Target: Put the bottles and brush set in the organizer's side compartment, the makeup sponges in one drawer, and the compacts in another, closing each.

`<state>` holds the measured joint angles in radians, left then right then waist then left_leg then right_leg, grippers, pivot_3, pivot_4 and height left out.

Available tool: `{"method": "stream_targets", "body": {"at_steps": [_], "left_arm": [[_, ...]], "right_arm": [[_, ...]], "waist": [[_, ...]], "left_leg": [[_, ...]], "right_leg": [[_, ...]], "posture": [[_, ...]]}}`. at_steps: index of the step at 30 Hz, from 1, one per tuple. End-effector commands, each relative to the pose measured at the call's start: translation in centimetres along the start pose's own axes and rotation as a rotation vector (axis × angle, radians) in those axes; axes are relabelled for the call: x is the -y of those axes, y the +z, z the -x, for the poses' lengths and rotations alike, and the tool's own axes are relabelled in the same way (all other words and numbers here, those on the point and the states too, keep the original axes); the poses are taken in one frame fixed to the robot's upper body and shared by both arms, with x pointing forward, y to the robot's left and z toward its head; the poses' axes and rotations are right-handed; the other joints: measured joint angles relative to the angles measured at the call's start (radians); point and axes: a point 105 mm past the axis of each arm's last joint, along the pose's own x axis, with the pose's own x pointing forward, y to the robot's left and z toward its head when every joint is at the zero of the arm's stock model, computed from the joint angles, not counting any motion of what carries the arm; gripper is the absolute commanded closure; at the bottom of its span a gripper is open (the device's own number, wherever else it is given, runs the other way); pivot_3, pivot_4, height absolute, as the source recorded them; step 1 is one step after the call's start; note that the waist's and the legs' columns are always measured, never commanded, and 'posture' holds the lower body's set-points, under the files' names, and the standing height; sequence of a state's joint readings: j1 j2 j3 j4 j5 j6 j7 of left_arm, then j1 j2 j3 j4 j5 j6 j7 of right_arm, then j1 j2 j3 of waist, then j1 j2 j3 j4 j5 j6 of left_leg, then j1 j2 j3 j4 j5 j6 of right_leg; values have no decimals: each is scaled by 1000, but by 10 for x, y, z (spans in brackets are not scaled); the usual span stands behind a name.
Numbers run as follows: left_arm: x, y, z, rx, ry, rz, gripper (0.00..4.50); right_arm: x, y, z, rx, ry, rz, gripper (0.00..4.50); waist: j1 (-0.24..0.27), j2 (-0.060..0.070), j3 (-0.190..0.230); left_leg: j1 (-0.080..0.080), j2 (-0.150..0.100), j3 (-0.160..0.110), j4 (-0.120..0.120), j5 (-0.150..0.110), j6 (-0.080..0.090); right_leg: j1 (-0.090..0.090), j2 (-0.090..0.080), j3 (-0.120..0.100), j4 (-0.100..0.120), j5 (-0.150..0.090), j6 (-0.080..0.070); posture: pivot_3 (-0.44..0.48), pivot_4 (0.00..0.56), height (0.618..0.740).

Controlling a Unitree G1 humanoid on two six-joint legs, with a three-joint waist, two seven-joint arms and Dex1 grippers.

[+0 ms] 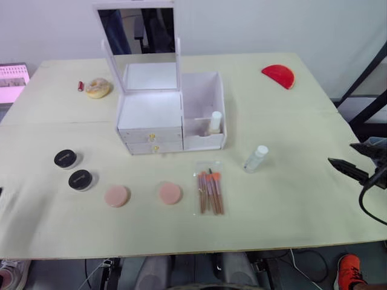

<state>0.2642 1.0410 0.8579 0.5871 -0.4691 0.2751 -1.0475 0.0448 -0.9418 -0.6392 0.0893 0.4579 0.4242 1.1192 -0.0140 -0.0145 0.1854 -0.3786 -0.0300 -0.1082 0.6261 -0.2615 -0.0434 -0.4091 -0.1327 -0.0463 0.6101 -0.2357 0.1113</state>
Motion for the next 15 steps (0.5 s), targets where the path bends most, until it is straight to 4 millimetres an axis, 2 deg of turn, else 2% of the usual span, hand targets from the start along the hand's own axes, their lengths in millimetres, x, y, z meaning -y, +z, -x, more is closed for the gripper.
{"method": "stream_targets", "body": {"at_steps": [1, 11, 15], "left_arm": [[1, 14, 3, 31, -39, -53, 0], [6, 14, -2, 37, -75, -65, 0], [21, 27, -13, 57, -143, -123, 0]], "right_arm": [[-12, 14, 5, 33, 92, 41, 52], [-12, 19, 4, 24, 95, 53, 52], [-12, 31, -1, 55, 78, 69, 52]], "waist": [[6, 0, 0], [4, -1, -1], [3, -1, -1]], "left_leg": [[0, 0, 0, 0, 0, 0], [-1, 4, 2, 2, -2, -3], [-1, 3, 3, 1, -2, -3]], "right_leg": [[0, 0, 0, 0, 0, 0], [0, -1, 0, -1, 0, 0], [0, 1, 0, -1, 0, 0]], "posture": [[0, 150, 739], [0, 150, 739], [0, 150, 739]]}}
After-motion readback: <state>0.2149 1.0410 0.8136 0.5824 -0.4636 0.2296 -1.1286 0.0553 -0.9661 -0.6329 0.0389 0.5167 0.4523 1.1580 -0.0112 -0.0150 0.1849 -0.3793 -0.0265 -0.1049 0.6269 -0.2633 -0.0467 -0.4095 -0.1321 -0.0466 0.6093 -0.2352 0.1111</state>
